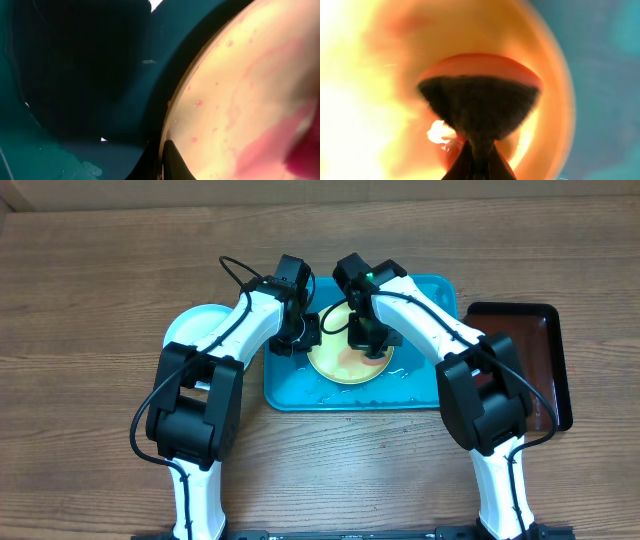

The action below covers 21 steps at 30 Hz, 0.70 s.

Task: Clean dirty plates on tray and stack at the side
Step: 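Keep scrubbing the yellow plate's red stains with the sponge in circles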

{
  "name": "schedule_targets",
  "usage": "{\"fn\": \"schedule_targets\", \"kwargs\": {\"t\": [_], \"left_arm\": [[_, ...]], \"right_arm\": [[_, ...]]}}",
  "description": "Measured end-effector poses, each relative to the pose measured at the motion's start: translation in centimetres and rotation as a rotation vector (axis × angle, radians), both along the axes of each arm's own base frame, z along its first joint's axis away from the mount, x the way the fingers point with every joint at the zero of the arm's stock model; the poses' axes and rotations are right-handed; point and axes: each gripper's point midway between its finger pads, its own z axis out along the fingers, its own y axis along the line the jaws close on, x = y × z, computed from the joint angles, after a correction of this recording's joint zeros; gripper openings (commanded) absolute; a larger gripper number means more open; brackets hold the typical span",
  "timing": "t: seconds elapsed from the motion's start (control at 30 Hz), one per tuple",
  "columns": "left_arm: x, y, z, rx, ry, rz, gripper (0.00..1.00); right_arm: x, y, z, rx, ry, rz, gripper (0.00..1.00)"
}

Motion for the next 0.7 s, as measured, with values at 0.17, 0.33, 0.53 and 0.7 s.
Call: {"fn": "schedule_targets", "kwargs": {"t": [0.17,0.33,0.53,0.7], "left_arm": [[0.0,0.0,0.0,0.002,0.001,0.0,0.04],[0.1,0.7,-0.1,0.017,0.002,0.012,0.04],[0.1,0.7,-0.1,0.017,0.002,0.013,0.04],[0.1,0.7,-0.1,0.017,0.002,0.013,0.04]], "right_arm": [[-0.3,3.3,-0.9,0.183,0.03,0.03,0.04],[0.5,5.4,-1.0,0.335,0.018,0.038,0.04],[2.6,8.0,-0.3,0.468,-0.064,0.064,0.04],[3.8,7.5,-0.1,0.489,-0.09,0.038,0.04]]}}
